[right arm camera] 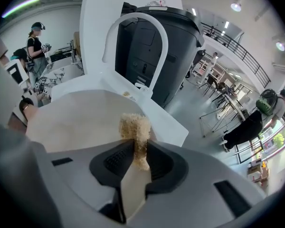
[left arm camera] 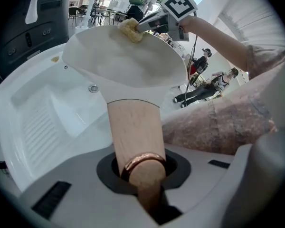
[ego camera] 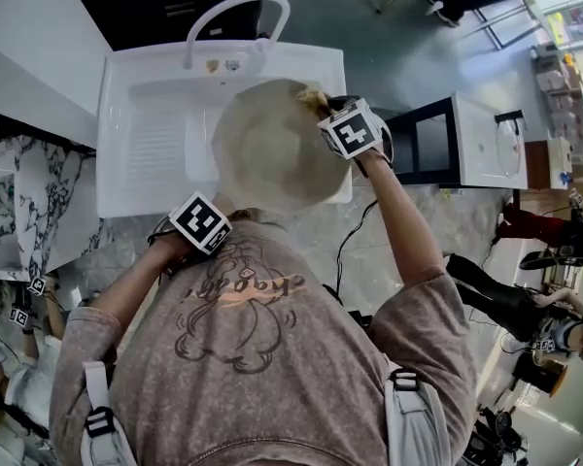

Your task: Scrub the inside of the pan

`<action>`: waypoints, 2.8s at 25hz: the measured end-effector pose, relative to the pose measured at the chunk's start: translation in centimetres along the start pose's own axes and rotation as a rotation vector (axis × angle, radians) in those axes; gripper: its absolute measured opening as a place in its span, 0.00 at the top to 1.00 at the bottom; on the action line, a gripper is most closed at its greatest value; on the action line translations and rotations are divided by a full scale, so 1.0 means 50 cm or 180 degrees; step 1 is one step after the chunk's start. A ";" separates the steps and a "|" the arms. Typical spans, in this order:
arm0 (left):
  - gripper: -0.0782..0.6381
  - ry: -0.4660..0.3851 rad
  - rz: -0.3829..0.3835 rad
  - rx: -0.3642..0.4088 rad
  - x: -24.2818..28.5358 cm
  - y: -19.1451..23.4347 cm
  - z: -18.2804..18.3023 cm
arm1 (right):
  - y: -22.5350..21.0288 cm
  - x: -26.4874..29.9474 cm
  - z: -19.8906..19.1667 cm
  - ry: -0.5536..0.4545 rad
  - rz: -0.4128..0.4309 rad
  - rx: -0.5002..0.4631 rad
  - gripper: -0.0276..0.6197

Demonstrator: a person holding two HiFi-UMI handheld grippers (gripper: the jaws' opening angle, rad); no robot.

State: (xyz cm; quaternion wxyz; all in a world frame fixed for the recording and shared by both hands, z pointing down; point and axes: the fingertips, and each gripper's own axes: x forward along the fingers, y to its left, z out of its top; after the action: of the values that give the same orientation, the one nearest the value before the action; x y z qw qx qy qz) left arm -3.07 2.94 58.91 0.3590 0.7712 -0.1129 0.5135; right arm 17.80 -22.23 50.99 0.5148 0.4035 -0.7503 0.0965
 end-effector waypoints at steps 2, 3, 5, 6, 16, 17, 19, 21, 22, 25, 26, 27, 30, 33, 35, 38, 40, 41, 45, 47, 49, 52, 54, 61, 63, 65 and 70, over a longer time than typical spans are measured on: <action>0.80 0.0006 0.0002 -0.0006 0.000 0.002 0.000 | 0.003 -0.005 -0.007 0.0056 0.0064 -0.0112 0.81; 0.80 0.0010 -0.0001 -0.0009 -0.001 0.002 0.001 | 0.007 -0.005 -0.011 0.0091 0.0101 -0.0180 0.81; 0.80 0.0017 -0.0006 -0.0021 -0.001 0.003 0.001 | 0.020 -0.007 -0.027 0.0211 0.0189 -0.0283 0.82; 0.80 0.0018 -0.0009 -0.0029 -0.001 0.003 0.001 | 0.026 -0.010 -0.034 0.0256 0.0221 -0.0339 0.82; 0.80 0.0018 -0.0025 -0.0087 0.000 0.014 0.003 | 0.074 -0.023 -0.089 0.0452 0.0545 -0.0686 0.85; 0.80 0.0020 -0.0030 -0.0092 0.000 0.014 0.003 | 0.076 -0.025 -0.093 0.0466 0.0563 -0.0724 0.85; 0.80 0.0024 -0.0033 -0.0101 0.001 0.015 0.004 | 0.083 -0.031 -0.102 0.0489 0.0617 -0.0765 0.85; 0.80 0.0026 -0.0038 -0.0109 0.001 0.016 0.004 | 0.096 -0.038 -0.113 0.0530 0.0691 -0.0789 0.86; 0.80 0.0024 -0.0042 -0.0112 0.000 0.017 0.004 | 0.105 -0.042 -0.119 0.0560 0.0727 -0.0813 0.86; 0.80 0.0025 -0.0056 -0.0133 0.001 0.018 0.003 | 0.131 -0.054 -0.137 0.0620 0.0831 -0.0926 0.86; 0.80 0.0026 -0.0058 -0.0141 0.001 0.018 0.003 | 0.142 -0.059 -0.142 0.0621 0.0876 -0.0950 0.86; 0.80 0.0026 -0.0058 -0.0149 0.001 0.019 0.003 | 0.154 -0.064 -0.146 0.0616 0.0932 -0.0966 0.86; 0.80 0.0027 -0.0058 -0.0165 0.000 0.019 0.003 | 0.199 -0.080 -0.156 0.0601 0.1114 -0.1015 0.86; 0.80 0.0035 -0.0074 -0.0170 -0.001 0.018 0.001 | 0.234 -0.092 -0.159 0.0618 0.1230 -0.1069 0.86; 0.80 0.0041 -0.0082 -0.0168 0.000 0.017 0.001 | 0.255 -0.098 -0.160 0.0624 0.1334 -0.1091 0.86; 0.80 0.0060 -0.0092 -0.0175 0.003 0.017 0.000 | 0.284 -0.107 -0.162 0.0645 0.1460 -0.1128 0.87; 0.80 0.0070 -0.0100 -0.0179 0.004 0.017 0.001 | 0.304 -0.112 -0.158 0.0646 0.1554 -0.1140 0.88; 0.80 0.0072 -0.0100 -0.0175 0.004 0.017 0.001 | 0.316 -0.115 -0.154 0.0637 0.1615 -0.1144 0.88; 0.80 0.0075 -0.0096 -0.0145 0.003 0.016 0.000 | 0.359 -0.114 -0.133 0.0586 0.1771 -0.1299 0.88; 0.80 0.0076 -0.0101 -0.0137 0.004 0.016 -0.001 | 0.384 -0.111 -0.119 0.0532 0.1869 -0.1303 0.88; 0.80 0.0080 -0.0100 -0.0137 0.004 0.015 -0.003 | 0.410 -0.108 -0.101 0.0459 0.1973 -0.1277 0.88; 0.80 0.0080 -0.0091 -0.0126 0.003 0.009 -0.003 | 0.430 -0.089 -0.075 0.0375 0.1986 -0.1351 0.88; 0.80 0.0079 -0.0091 -0.0116 0.004 0.006 -0.005 | 0.442 -0.077 -0.059 0.0315 0.2011 -0.1332 0.88; 0.80 0.0071 -0.0090 -0.0130 0.003 -0.001 -0.012 | 0.474 -0.055 -0.009 0.0128 0.2034 -0.1178 0.88; 0.80 0.0074 -0.0090 -0.0130 0.003 -0.004 -0.012 | 0.475 -0.048 0.005 0.0068 0.2019 -0.1159 0.89; 0.80 0.0081 -0.0093 -0.0133 0.003 -0.006 -0.014 | 0.475 -0.038 0.018 0.0013 0.1995 -0.1133 0.89; 0.80 0.0073 -0.0092 -0.0129 0.005 -0.006 -0.019 | 0.472 -0.006 0.047 -0.0124 0.1933 -0.0913 0.89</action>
State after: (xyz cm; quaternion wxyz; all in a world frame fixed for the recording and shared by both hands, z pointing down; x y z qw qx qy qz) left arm -3.47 3.86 59.19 0.3832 0.7593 -0.1080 0.5147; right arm -0.41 -7.94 56.03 0.4996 0.0868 -0.8518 0.1312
